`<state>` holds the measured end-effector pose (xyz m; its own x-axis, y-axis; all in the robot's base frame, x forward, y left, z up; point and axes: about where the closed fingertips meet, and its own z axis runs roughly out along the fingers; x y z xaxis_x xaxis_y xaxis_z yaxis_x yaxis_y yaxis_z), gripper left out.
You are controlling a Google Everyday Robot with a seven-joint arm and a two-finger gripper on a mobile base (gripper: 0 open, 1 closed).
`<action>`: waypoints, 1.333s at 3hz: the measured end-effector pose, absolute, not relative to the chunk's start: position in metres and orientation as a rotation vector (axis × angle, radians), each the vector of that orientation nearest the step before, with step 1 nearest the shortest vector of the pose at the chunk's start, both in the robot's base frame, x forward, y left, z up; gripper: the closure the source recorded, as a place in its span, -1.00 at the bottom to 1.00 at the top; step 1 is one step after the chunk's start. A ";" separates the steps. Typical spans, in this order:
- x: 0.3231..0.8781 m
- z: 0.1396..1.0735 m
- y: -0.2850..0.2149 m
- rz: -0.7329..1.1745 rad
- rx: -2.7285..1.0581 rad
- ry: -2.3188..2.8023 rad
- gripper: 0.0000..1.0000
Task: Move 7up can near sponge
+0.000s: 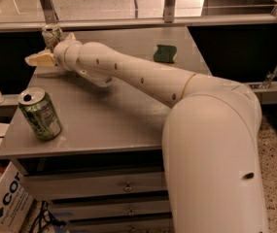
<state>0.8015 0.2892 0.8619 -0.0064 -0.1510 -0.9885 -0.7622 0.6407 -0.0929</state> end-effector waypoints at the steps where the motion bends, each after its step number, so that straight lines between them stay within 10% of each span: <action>1: 0.814 0.863 0.300 0.581 -0.770 1.521 -0.62; 4: 0.806 0.876 0.252 0.576 -0.699 1.501 0.74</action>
Offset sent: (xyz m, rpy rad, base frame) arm 0.0242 -0.0047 0.0038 0.0422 -0.0160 -0.0407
